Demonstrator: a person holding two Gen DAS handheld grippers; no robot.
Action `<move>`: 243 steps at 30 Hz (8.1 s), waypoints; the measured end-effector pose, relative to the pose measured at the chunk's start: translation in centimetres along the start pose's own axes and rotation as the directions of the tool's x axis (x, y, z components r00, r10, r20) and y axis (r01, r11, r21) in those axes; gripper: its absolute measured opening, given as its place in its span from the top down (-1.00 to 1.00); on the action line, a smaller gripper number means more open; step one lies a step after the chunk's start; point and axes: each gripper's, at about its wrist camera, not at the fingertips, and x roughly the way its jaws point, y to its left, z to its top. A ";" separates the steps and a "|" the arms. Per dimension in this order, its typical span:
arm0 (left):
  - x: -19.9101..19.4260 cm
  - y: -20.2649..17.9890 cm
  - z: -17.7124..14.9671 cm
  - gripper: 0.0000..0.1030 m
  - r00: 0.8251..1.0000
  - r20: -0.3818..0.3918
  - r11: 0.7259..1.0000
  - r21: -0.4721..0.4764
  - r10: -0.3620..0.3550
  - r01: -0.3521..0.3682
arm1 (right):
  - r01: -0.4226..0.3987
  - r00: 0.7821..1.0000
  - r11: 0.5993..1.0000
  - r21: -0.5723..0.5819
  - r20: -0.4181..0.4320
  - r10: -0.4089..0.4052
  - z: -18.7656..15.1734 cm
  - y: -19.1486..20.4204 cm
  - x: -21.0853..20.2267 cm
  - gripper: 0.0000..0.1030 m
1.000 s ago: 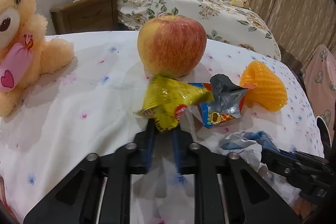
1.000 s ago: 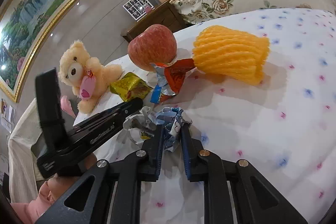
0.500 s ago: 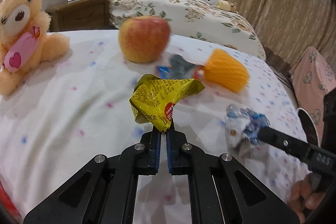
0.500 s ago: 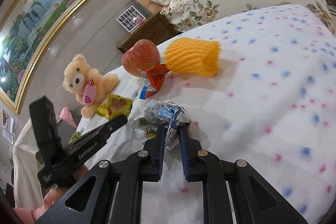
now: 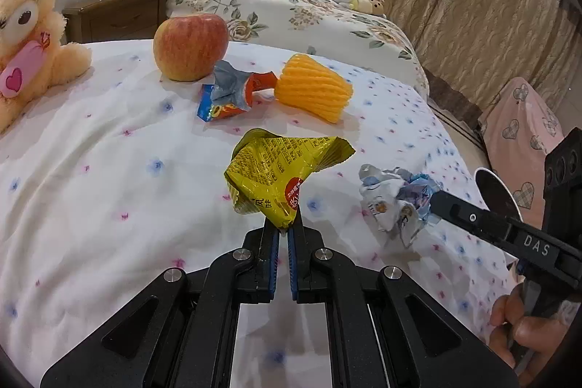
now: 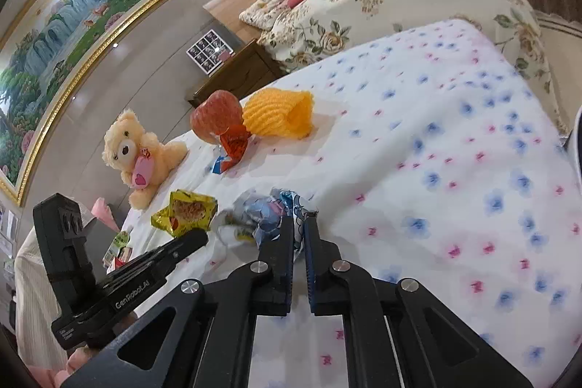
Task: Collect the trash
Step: 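Carry the yellow and blue-white wrappers over the black bin with both tools, then open both tools over the bin to drop the two wrappers, then move both open tools back over the foam net and wrapper by the apple, then grasp the orange foam net with the right tool while the left tool grasps the colorful wrapper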
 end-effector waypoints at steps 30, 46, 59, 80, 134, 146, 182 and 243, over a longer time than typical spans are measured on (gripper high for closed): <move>0.9 -13.5 -2.4 0.92 0.985 -0.076 0.969 0.182 -0.156 0.167 | 0.128 0.976 0.982 0.141 0.160 -0.151 -1.1 -9.5 -11.2 0.91; 1.4 -20.8 -3.4 0.92 0.971 -0.118 0.930 0.284 -0.209 0.234 | 0.174 0.947 0.952 0.252 0.223 -0.232 -2.2 -15.4 -16.6 0.90; 2.4 -25.9 -3.6 0.92 0.960 -0.154 0.895 0.352 -0.235 0.276 | 0.211 0.924 0.929 0.304 0.249 -0.291 -2.5 -18.3 -19.4 0.91; 4.3 -30.4 -3.5 0.92 0.953 -0.182 0.862 0.408 -0.244 0.299 | 0.255 0.902 0.899 0.355 0.247 -0.354 -2.3 -21.7 -20.6 0.90; 1.8 -20.5 -2.9 -0.02 0.986 -0.080 0.963 0.218 -0.146 0.160 | 0.204 0.944 0.952 0.230 0.213 -0.254 -0.3 -15.4 -15.7 -0.74; 0.8 -11.8 -2.7 -0.02 0.997 -0.049 0.995 0.073 -0.062 0.065 | 0.160 0.972 0.982 0.099 0.156 -0.174 0.0 -9.5 -10.9 -0.78; 3.9 1.8 3.9 -0.07 0.990 -0.010 0.989 -0.045 0.142 -0.143 | 0.045 0.999 0.994 -0.099 0.005 -0.045 4.9 -1.9 2.8 -0.79; 9.2 1.8 9.3 0.91 0.998 -0.003 0.997 -0.046 0.068 -0.069 | -0.037 0.999 0.998 0.047 0.024 0.036 5.6 -3.4 2.6 0.58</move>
